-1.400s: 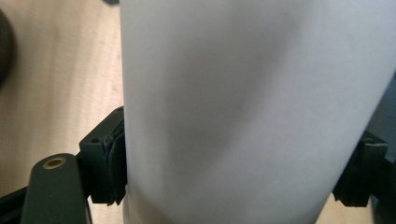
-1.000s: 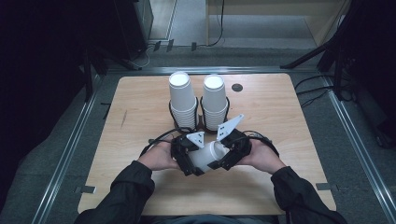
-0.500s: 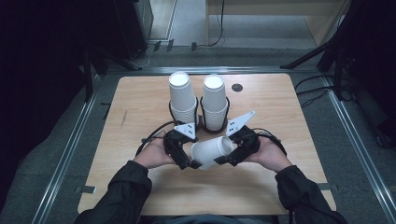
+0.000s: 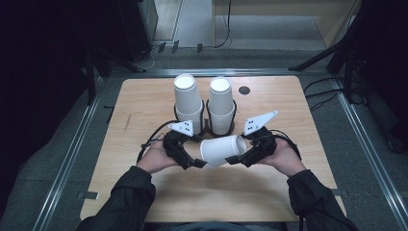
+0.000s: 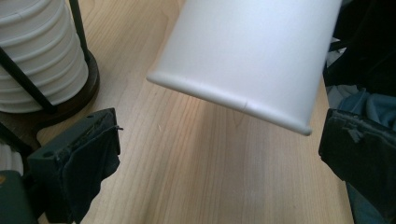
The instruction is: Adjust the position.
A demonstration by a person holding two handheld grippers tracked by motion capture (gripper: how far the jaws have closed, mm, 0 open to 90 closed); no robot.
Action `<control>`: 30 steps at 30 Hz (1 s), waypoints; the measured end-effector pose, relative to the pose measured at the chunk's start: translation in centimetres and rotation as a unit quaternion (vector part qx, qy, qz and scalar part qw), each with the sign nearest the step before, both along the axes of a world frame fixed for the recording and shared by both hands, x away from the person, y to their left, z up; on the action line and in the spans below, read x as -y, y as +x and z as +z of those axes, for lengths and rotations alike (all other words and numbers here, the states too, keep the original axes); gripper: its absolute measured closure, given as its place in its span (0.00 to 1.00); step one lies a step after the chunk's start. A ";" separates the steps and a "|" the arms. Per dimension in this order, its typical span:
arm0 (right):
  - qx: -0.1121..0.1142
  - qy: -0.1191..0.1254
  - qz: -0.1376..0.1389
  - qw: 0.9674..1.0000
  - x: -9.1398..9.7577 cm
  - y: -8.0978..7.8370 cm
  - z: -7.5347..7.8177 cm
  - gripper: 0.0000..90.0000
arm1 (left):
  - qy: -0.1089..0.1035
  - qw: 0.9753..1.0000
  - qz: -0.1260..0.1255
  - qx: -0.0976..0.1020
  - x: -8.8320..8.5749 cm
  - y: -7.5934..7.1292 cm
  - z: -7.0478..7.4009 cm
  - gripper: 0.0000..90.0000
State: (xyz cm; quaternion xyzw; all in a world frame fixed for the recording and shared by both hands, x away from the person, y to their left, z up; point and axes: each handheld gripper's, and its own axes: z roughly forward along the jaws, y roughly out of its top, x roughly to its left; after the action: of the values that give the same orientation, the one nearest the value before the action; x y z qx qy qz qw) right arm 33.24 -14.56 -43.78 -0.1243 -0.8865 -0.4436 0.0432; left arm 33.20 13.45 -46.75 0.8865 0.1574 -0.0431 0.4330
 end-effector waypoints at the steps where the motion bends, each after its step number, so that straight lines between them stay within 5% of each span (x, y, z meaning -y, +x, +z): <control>1: 0.002 0.007 0.001 1.000 0.0 0.0 0.2 0.26 | -0.002 1.000 0.001 0.001 0.1 0.0 0.0 0.00; 13: -0.003 0.055 0.025 0.998 -1.6 -0.3 0.9 0.26 | -0.038 0.999 -0.013 -0.007 1.0 -0.6 0.0 0.00; 20: -0.009 0.064 0.027 0.998 -1.6 -0.1 0.8 0.27 | -0.054 0.998 -0.003 0.019 0.9 -1.2 0.7 0.09; 26: -0.022 0.055 0.029 0.998 -1.6 0.2 0.7 0.25 | -0.033 0.999 0.005 0.022 0.9 -1.4 1.1 0.14; 30: -0.028 0.055 0.028 0.998 -1.6 0.2 0.8 0.21 | -0.038 0.999 0.005 0.010 1.1 -1.4 1.5 0.15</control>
State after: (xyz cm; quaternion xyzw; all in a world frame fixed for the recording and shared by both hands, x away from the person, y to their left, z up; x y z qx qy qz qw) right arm 33.44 -12.96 -42.97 -0.1089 -0.8624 -0.4866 0.0876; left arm 31.77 12.36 -45.28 0.8690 0.1560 -0.0374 0.4682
